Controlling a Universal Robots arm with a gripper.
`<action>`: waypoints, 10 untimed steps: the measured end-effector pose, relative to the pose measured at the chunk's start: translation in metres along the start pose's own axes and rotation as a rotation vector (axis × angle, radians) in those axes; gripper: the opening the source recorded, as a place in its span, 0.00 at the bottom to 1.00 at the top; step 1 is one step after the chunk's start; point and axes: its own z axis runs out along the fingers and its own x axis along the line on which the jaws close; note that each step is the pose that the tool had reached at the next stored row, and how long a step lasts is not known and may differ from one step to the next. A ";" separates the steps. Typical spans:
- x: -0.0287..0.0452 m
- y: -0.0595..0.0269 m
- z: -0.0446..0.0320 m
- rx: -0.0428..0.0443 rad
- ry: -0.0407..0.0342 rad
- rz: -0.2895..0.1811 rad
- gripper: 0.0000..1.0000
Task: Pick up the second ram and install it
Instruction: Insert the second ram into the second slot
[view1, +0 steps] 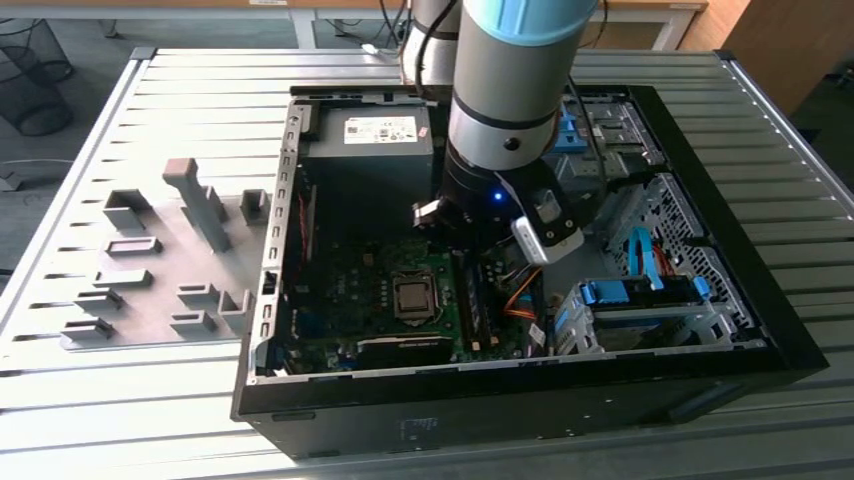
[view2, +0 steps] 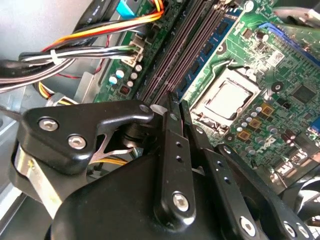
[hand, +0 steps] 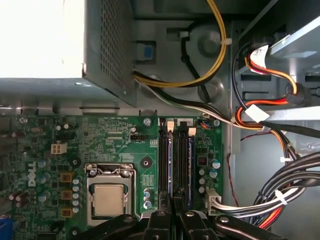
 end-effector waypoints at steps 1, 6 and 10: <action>0.0003 0.0000 0.0007 0.0000 -0.0001 0.008 0.14; 0.0007 -0.0001 0.0070 0.0001 -0.0002 0.017 0.14; 0.0008 -0.0008 0.0094 0.0000 -0.0003 0.021 0.14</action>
